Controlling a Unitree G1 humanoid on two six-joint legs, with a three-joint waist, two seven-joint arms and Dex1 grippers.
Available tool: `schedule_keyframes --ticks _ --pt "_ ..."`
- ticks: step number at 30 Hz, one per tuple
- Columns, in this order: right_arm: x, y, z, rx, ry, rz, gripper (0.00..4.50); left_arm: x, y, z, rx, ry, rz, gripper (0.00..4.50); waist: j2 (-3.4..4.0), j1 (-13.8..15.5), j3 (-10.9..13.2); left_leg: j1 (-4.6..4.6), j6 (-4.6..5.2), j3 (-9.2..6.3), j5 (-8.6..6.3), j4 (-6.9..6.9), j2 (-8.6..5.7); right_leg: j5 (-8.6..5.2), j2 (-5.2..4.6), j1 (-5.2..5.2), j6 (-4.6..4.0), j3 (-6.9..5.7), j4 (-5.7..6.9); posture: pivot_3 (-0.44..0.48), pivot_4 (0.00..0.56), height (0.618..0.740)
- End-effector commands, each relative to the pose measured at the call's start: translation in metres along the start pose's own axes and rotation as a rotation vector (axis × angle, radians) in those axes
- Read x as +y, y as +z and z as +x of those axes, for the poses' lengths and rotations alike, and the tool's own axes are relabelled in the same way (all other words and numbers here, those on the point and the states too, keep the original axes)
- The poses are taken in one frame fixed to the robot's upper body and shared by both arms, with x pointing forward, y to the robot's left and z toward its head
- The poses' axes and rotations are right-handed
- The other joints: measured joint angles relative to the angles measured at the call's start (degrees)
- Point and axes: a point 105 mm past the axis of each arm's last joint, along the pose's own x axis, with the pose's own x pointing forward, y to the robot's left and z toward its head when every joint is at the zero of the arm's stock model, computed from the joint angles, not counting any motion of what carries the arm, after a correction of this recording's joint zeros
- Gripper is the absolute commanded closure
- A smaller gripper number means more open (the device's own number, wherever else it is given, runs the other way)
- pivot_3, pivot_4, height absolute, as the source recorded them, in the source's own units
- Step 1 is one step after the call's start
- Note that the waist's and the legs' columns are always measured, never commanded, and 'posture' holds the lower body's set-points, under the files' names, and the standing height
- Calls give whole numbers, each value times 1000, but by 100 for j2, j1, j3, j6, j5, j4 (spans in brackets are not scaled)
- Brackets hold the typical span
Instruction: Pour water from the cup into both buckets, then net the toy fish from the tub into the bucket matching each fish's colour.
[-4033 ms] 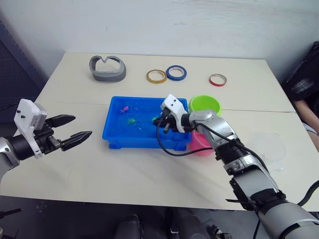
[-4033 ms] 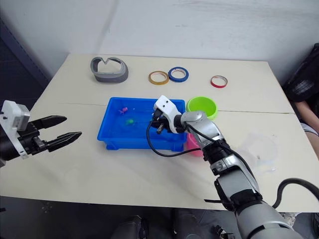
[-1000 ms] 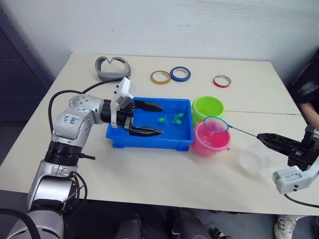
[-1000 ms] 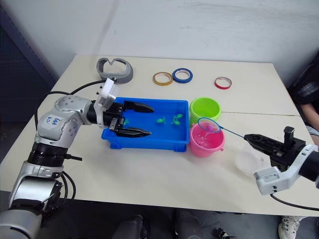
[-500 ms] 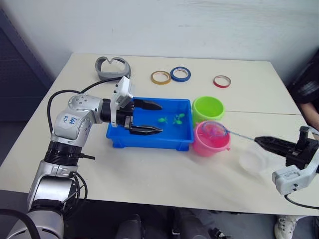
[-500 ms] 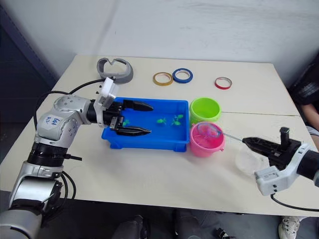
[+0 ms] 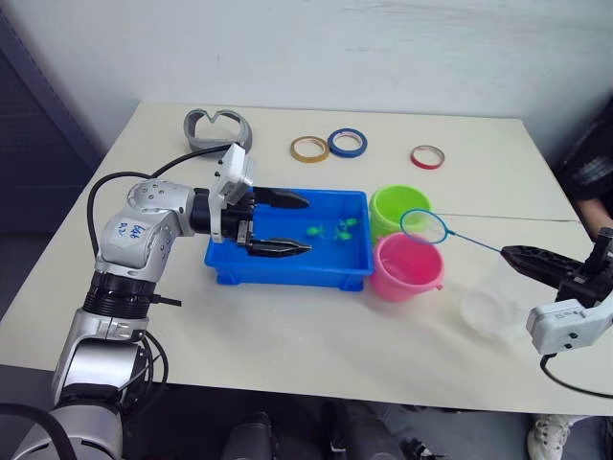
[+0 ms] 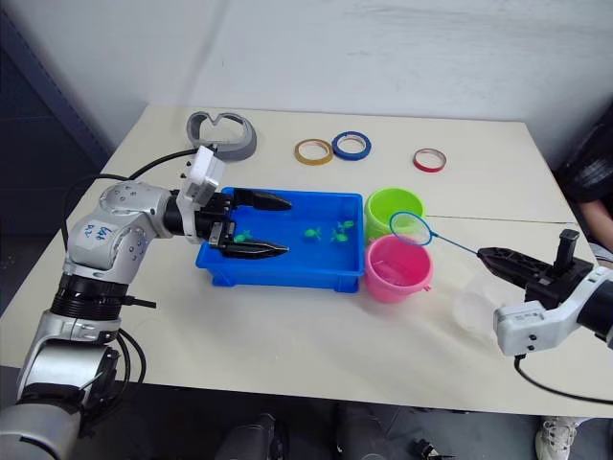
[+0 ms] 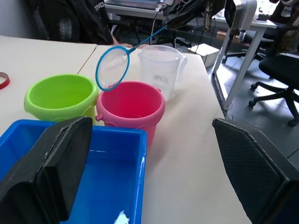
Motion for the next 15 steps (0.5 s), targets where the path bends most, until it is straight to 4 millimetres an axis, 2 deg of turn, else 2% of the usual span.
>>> schedule_keyframes --ticks 1,4,9,15 --pt "-24 9 4 -42 -98 440 4500 9 -6 -16 25 73 9 12 1 -27 0 0 0 0 0 3 0 0 -1 0 0 0 3 0 150 740" --pt "-32 32 19 -148 -25 914 4500 12 -5 -26 22 118 -6 12 2 -61 0 7 -1 2 1 7 4 0 -2 0 0 1 18 0 150 740" --pt "-32 54 44 -211 111 1420 4500 10 -10 -35 44 155 -21 12 1 -21 0 4 -9 -18 5 7 9 0 -4 0 0 -17 19 0 150 740" --pt "-19 75 79 -186 329 1744 4500 2 -13 -42 68 184 -33 12 -1 -9 -1 -21 1 -35 2 7 7 0 -15 -6 0 -35 -9 0 150 740"
